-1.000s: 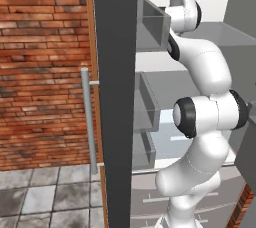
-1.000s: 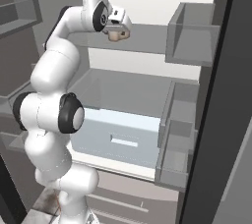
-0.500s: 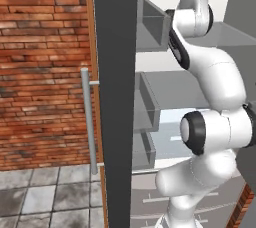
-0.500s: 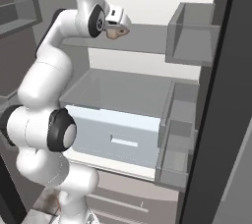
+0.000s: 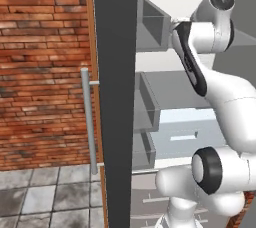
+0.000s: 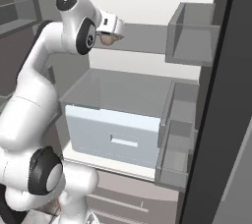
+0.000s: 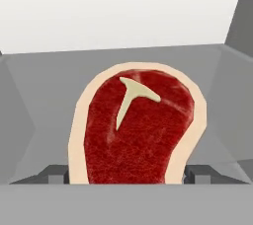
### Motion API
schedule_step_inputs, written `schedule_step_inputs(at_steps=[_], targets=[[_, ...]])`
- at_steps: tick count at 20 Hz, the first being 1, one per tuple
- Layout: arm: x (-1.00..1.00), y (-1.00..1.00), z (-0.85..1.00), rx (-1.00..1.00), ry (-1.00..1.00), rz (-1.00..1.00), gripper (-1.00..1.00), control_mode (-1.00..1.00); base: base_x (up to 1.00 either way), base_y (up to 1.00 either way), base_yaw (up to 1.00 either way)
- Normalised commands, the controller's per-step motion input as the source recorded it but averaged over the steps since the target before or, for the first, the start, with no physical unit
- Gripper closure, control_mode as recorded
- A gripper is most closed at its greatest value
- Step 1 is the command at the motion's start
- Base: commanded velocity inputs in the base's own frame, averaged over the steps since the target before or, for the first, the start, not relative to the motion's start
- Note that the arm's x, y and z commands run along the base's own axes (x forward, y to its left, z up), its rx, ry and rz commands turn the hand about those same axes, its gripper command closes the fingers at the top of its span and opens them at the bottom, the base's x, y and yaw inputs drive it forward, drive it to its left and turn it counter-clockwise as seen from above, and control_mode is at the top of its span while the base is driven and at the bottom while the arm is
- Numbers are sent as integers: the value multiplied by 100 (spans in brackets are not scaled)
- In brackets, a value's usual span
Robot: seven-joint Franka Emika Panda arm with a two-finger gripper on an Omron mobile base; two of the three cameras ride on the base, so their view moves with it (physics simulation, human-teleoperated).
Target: Gather the mushroom and avocado from the fridge and place them on a tray on the dining counter. Then gather the steak and chicken drumstick from the fridge and place them on the other tray.
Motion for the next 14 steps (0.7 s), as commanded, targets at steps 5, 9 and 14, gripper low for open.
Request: schedule_step_inputs(at_steps=[5, 9, 14], targets=[[-95, 0, 35, 1, 0, 0, 100, -100, 0, 0, 0], [-100, 0, 7, 1, 0, 0, 100, -100, 0, 0, 0], [-100, 0, 0, 1, -1, 0, 100, -100, 0, 0, 0]])
